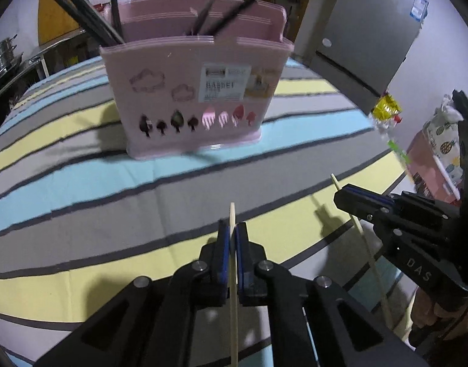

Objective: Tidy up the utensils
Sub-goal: 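Carry both wooden chopsticks up over the pink basket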

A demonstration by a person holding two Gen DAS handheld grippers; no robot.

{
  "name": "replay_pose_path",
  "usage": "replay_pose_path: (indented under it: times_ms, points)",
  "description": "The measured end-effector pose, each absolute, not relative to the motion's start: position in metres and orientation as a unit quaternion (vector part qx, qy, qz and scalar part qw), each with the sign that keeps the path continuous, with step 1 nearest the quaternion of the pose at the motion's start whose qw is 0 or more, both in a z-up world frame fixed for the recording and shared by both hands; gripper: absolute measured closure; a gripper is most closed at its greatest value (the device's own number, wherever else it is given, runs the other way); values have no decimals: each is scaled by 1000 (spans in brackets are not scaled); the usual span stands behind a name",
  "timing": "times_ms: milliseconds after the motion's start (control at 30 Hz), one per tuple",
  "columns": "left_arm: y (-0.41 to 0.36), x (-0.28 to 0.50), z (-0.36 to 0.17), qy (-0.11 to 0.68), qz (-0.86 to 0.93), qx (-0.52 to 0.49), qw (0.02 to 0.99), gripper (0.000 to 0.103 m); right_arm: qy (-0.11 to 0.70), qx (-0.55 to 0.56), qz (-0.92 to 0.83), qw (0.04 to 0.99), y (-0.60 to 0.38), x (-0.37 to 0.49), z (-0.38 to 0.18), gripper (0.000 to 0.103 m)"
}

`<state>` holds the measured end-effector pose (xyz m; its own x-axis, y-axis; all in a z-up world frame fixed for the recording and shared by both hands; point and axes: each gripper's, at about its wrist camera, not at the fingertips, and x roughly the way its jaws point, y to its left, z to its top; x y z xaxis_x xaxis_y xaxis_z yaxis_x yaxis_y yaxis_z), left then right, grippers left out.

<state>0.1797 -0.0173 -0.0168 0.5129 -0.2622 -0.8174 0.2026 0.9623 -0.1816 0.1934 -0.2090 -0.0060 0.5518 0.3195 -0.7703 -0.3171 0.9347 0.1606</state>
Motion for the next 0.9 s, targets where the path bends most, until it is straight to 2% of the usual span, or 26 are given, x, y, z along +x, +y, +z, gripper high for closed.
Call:
replay_pose_path:
  times_ms: [500, 900]
  points:
    - [-6, 177, 87, 376, -148, -31, 914, 98, 334, 17, 188, 923, -213, 183, 90, 98]
    - [2, 165, 91, 363, -144, -47, 919, 98, 319, 24, 181, 930, -218, 164, 97, 98]
